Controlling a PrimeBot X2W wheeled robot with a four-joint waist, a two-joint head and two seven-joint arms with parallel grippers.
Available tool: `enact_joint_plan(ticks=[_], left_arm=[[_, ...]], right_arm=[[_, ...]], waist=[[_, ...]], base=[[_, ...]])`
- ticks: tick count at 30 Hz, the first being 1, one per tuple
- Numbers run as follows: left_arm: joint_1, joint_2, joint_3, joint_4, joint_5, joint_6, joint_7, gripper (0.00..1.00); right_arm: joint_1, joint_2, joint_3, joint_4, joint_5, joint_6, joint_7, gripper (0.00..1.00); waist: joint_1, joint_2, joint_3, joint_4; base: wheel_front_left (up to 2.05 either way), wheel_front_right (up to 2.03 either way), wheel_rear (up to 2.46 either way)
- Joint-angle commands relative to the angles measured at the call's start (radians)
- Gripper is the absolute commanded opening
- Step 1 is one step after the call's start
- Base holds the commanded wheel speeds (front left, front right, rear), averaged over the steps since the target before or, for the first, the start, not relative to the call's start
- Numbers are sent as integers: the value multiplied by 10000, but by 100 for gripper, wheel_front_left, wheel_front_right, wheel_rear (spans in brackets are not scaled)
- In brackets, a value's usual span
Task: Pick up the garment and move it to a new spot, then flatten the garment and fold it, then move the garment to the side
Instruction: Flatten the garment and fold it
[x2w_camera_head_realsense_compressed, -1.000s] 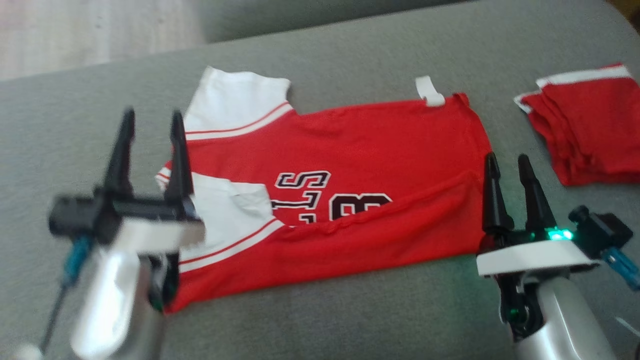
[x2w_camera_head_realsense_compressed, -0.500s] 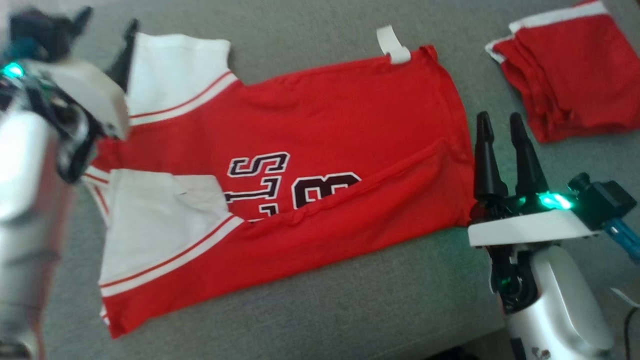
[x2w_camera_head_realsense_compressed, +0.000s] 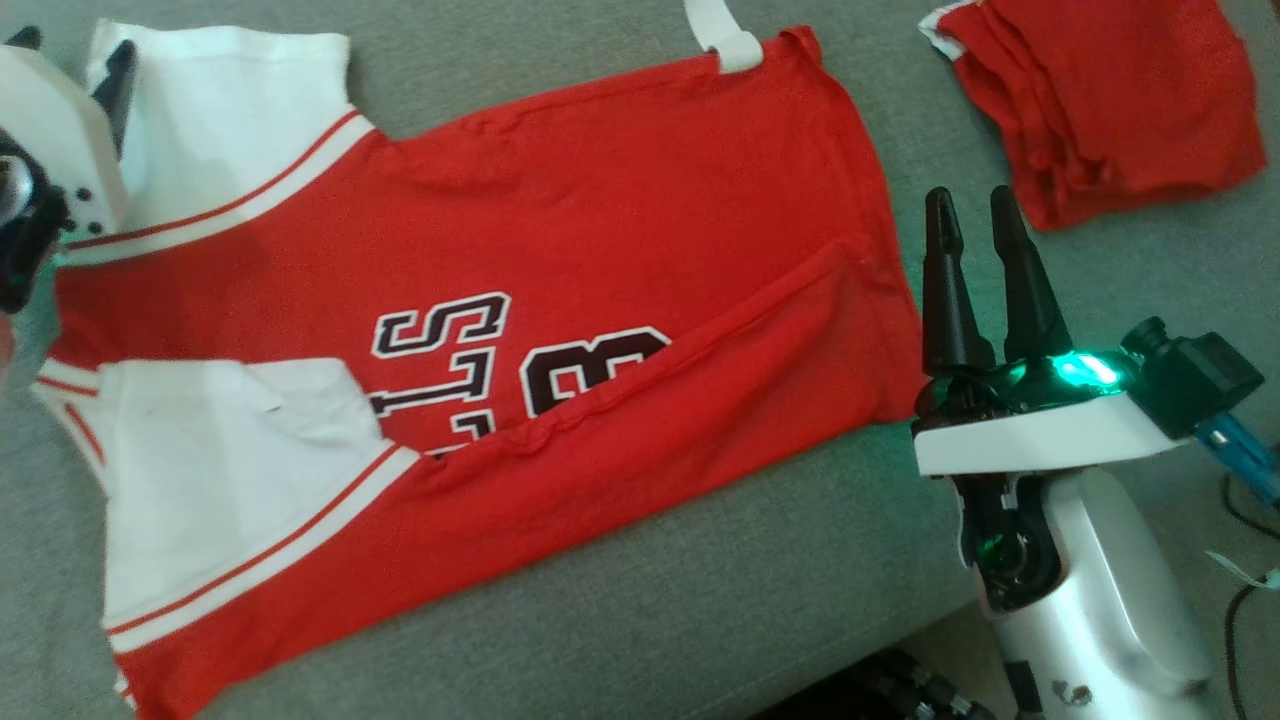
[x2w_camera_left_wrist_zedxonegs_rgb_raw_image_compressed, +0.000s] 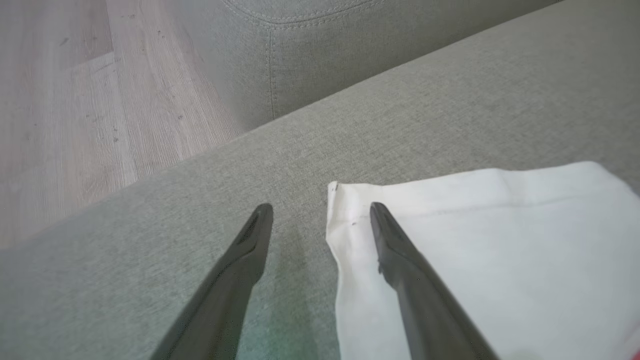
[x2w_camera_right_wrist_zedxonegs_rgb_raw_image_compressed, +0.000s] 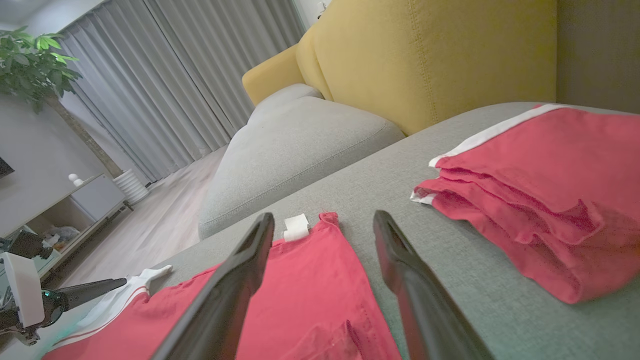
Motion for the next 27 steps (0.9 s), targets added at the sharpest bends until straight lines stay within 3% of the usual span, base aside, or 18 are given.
enact_joint_plan(ticks=[1,10,11,12,16,27], left_arm=[[-590,542,239,-50,-268,19,44,100],[-653,659,-457,381,-904,18,310,100],[-643,629,-543,377,-1054,18,419,33],[-625,600,-649,321,-1223,18,518,0],[-679,609,-844,177,-1495,18,308,0],[57,-436,-807,-760,-1452,92,-4177,0]], right_arm=[[-53,-51,229,-371,127,-7,-93,100],[87,-51,108,-364,235,-7,-93,100],[78,-51,89,-361,228,-7,-93,100],[67,-51,63,-358,216,-7,-93,100],[19,-51,-92,-355,115,-7,-93,100],[-343,-62,-1242,72,-1754,-7,317,100]], waist=[[-1,0,125,-192],[-1,0,223,-429],[-1,0,224,-422],[-1,0,216,-404],[-1,0,158,-254],[-1,0,-1078,1473]], base=[[0,0,0],[0,0,0],[0,0,0],[0,0,0],[0,0,0],[0,0,0]])
